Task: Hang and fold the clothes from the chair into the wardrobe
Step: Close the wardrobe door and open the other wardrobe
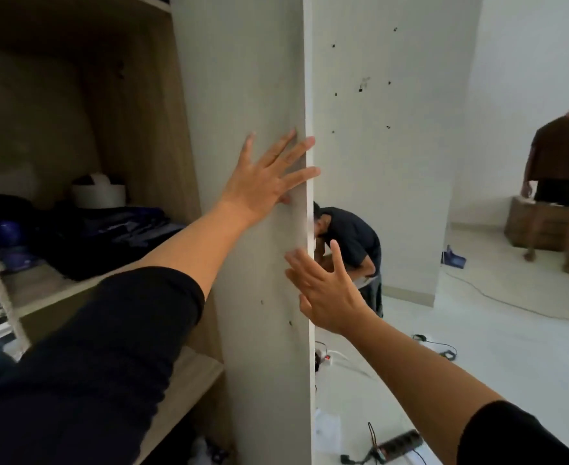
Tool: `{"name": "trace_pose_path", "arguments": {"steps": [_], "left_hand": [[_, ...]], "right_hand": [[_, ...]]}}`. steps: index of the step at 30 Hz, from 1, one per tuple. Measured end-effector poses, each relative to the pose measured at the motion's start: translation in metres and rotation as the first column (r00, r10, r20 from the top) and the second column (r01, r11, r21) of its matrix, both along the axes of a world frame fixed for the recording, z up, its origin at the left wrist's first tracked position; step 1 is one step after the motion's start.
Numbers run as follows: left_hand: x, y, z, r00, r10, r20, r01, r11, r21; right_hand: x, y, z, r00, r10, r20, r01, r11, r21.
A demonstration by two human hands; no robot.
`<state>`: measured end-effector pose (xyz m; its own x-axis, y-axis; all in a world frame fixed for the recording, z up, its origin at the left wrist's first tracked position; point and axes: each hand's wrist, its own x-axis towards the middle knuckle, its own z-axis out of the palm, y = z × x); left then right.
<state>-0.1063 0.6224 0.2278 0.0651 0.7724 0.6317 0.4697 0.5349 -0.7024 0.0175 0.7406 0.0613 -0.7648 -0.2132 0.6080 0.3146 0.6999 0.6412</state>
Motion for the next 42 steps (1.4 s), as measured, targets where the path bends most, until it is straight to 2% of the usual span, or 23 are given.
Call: {"name": "trace_pose_path", "arguments": {"steps": [5, 12, 17, 22, 26, 31, 35, 42], "left_hand": [[0.0, 0.073, 0.001, 0.991, 0.062, 0.121, -0.052, 0.995, -0.086], [-0.016, 0.165, 0.004, 0.983, 0.153, 0.104, -0.148, 0.988, -0.053], [-0.031, 0.212, 0.004, 0.967, 0.216, 0.138, -0.213, 0.976, -0.036], [-0.042, 0.236, 0.002, 0.938, 0.283, 0.199, -0.278, 0.959, -0.053], [-0.044, 0.235, 0.002, 0.92, 0.273, 0.28, -0.264, 0.962, -0.071], [-0.045, 0.217, -0.007, 0.873, 0.245, 0.422, -0.26, 0.965, -0.021], [-0.049, 0.191, -0.021, 0.811, 0.33, 0.484, -0.371, 0.929, -0.011], [-0.054, 0.088, -0.055, 0.614, 0.409, 0.675, -0.613, 0.785, 0.082]], "right_hand": [[-0.004, 0.062, -0.001, 0.991, -0.122, 0.062, 0.126, 0.99, -0.069], [-0.032, 0.147, 0.008, 0.967, -0.172, 0.188, 0.193, 0.976, -0.101], [-0.052, 0.194, 0.017, 0.956, -0.134, 0.262, 0.164, 0.982, -0.096], [-0.069, 0.223, 0.016, 0.962, -0.079, 0.261, 0.11, 0.988, -0.105], [-0.074, 0.229, 0.01, 0.97, -0.035, 0.241, 0.067, 0.99, -0.126], [-0.076, 0.227, 0.005, 0.987, 0.007, 0.159, 0.01, 0.994, -0.11], [-0.083, 0.216, 0.008, 0.985, 0.051, 0.162, -0.035, 0.994, -0.101], [-0.109, 0.153, 0.016, 0.954, 0.221, 0.204, -0.177, 0.961, -0.214]]}}
